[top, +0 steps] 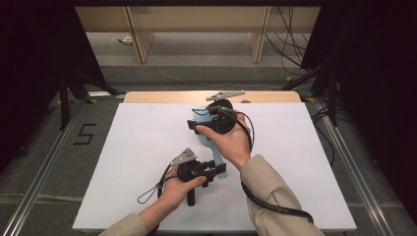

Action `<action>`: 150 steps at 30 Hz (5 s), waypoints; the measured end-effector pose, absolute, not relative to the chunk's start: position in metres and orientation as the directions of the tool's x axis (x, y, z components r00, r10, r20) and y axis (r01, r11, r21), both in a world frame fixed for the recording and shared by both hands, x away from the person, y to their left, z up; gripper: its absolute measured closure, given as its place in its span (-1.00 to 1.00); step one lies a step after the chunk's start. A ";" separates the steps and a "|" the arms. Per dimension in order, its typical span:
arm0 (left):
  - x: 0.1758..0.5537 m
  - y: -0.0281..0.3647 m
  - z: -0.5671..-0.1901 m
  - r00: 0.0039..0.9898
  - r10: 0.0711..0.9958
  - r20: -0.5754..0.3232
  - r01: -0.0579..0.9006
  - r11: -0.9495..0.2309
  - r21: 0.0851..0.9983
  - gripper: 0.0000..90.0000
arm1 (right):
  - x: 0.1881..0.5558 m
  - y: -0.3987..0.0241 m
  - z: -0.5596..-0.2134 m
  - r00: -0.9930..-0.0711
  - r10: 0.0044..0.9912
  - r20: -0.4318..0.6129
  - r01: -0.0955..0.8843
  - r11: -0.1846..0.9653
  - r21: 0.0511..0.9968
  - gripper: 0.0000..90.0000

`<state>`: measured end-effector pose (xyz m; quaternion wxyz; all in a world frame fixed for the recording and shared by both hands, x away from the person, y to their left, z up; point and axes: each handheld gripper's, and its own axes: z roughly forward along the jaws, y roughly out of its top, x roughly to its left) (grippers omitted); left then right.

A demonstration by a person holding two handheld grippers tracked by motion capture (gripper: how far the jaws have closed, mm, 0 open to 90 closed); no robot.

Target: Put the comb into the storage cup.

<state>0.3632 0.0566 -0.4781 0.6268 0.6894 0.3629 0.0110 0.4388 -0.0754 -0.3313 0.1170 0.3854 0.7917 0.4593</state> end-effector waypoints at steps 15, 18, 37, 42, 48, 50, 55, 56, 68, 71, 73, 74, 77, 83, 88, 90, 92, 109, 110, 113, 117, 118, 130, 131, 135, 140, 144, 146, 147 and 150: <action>0.364 0.059 -0.474 0.733 0.586 -0.345 0.424 0.003 0.906 -0.04 | 0.437 -0.082 -0.332 -0.655 0.737 0.167 0.483 0.238 0.843 -0.43; 0.364 0.061 -0.473 0.729 0.596 -0.337 0.420 0.000 0.907 -0.11 | 0.436 -0.084 -0.332 -0.650 0.741 0.166 0.478 0.230 0.848 -0.43; 0.362 0.087 -0.465 0.725 0.669 -0.163 0.357 -0.162 0.920 -0.84 | 0.436 -0.102 -0.330 -0.613 0.775 0.155 0.433 0.165 0.886 -0.43; 0.362 0.103 -0.465 0.708 0.688 -0.160 0.362 -0.159 0.918 -0.85 | 0.437 -0.104 -0.329 -0.608 0.780 0.149 0.421 0.158 0.893 -0.43; 0.361 0.120 -0.466 0.686 0.713 -0.142 0.357 -0.160 0.920 -0.85 | 0.438 -0.106 -0.328 -0.607 0.783 0.135 0.397 0.152 0.905 -0.43; 0.360 0.126 -0.466 0.680 0.720 -0.142 0.361 -0.159 0.919 -0.85 | 0.439 -0.106 -0.328 -0.604 0.786 0.130 0.390 0.150 0.909 -0.43; 0.358 0.136 -0.467 0.663 0.736 -0.135 0.357 -0.153 0.921 -0.85 | 0.440 -0.108 -0.329 -0.596 0.795 0.114 0.371 0.147 0.917 -0.43; 0.358 0.138 -0.467 0.660 0.740 -0.133 0.358 -0.153 0.921 -0.85 | 0.441 -0.108 -0.329 -0.592 0.798 0.112 0.368 0.144 0.919 -0.43; 0.356 0.157 -0.468 0.631 0.769 -0.102 0.339 -0.155 0.928 -0.85 | 0.446 -0.112 -0.330 -0.563 0.822 0.092 0.317 0.112 0.942 -0.43; 0.356 0.162 -0.468 0.622 0.777 -0.101 0.336 -0.149 0.930 -0.85 | 0.447 -0.113 -0.328 -0.562 0.822 0.085 0.304 0.110 0.946 -0.43; 0.356 0.166 -0.468 0.616 0.782 -0.097 0.336 -0.148 0.930 -0.85 | 0.447 -0.113 -0.327 -0.563 0.823 0.081 0.295 0.109 0.949 -0.43; 0.356 0.167 -0.469 0.613 0.784 -0.093 0.333 -0.149 0.931 -0.85 | 0.448 -0.113 -0.327 -0.562 0.823 0.078 0.291 0.109 0.950 -0.43; 0.356 0.170 -0.469 0.607 0.790 -0.089 0.332 -0.150 0.931 -0.84 | 0.449 -0.114 -0.326 -0.562 0.824 0.077 0.285 0.105 0.953 -0.43; 0.356 0.172 -0.471 0.604 0.792 -0.086 0.333 -0.153 0.931 -0.84 | 0.452 -0.113 -0.324 -0.559 0.826 0.073 0.272 0.099 0.957 -0.43; 0.356 0.174 -0.471 0.606 0.791 -0.081 0.327 -0.155 0.932 -0.84 | 0.453 -0.115 -0.321 -0.557 0.827 0.074 0.264 0.091 0.960 -0.43; 0.356 0.174 -0.471 0.605 0.792 -0.078 0.325 -0.156 0.933 -0.83 | 0.454 -0.115 -0.320 -0.555 0.828 0.075 0.260 0.088 0.962 -0.43; 0.356 0.175 -0.471 0.606 0.792 -0.077 0.324 -0.157 0.933 -0.83 | 0.454 -0.116 -0.319 -0.554 0.829 0.074 0.256 0.086 0.963 -0.43; 0.357 0.188 -0.472 0.590 0.805 -0.065 0.320 -0.159 0.934 -0.90 | 0.464 -0.112 -0.305 -0.552 0.832 0.063 0.220 0.072 0.973 -0.43; 0.358 0.188 -0.472 0.589 0.806 -0.063 0.320 -0.161 0.934 -0.91 | 0.464 -0.111 -0.305 -0.551 0.832 0.065 0.220 0.070 0.973 -0.43; 0.358 0.189 -0.472 0.587 0.807 -0.060 0.322 -0.165 0.932 -0.94 | 0.466 -0.110 -0.305 -0.551 0.832 0.063 0.218 0.071 0.973 -0.43; 0.359 0.189 -0.473 0.582 0.811 -0.054 0.321 -0.168 0.932 -0.99 | 0.469 -0.109 -0.305 -0.550 0.833 0.064 0.214 0.066 0.974 -0.43; 0.359 0.190 -0.473 0.581 0.812 -0.053 0.322 -0.169 0.931 -0.99 | 0.470 -0.109 -0.304 -0.549 0.833 0.063 0.212 0.066 0.975 -0.43; 0.359 0.190 -0.474 0.575 0.816 -0.052 0.329 -0.172 0.929 -1.00 | 0.476 -0.109 -0.301 -0.541 0.839 0.054 0.200 0.066 0.978 -0.43; 0.359 0.189 -0.474 0.575 0.816 -0.052 0.329 -0.173 0.929 -1.00 | 0.476 -0.109 -0.300 -0.540 0.840 0.053 0.198 0.065 0.978 -0.43; 0.360 0.190 -0.474 0.576 0.816 -0.051 0.329 -0.174 0.928 -1.00 | 0.478 -0.109 -0.298 -0.534 0.844 0.054 0.191 0.058 0.980 -0.43; 0.360 0.190 -0.474 0.576 0.816 -0.050 0.328 -0.175 0.928 -1.00 | 0.480 -0.109 -0.296 -0.531 0.846 0.053 0.185 0.055 0.981 -0.43; 0.360 0.190 -0.474 0.576 0.816 -0.050 0.329 -0.175 0.928 -1.00 | 0.482 -0.108 -0.295 -0.530 0.846 0.052 0.183 0.054 0.982 -0.43; 0.360 0.190 -0.474 0.576 0.816 -0.050 0.327 -0.174 0.929 -1.00 | 0.483 -0.108 -0.294 -0.529 0.847 0.053 0.182 0.052 0.982 -0.43; 0.360 0.190 -0.474 0.576 0.816 -0.050 0.327 -0.174 0.929 -1.00 | 0.484 -0.108 -0.294 -0.528 0.848 0.053 0.180 0.050 0.982 -0.43; 0.360 0.190 -0.474 0.575 0.816 -0.051 0.327 -0.173 0.929 -1.00 | 0.485 -0.108 -0.293 -0.528 0.847 0.055 0.178 0.048 0.983 -0.43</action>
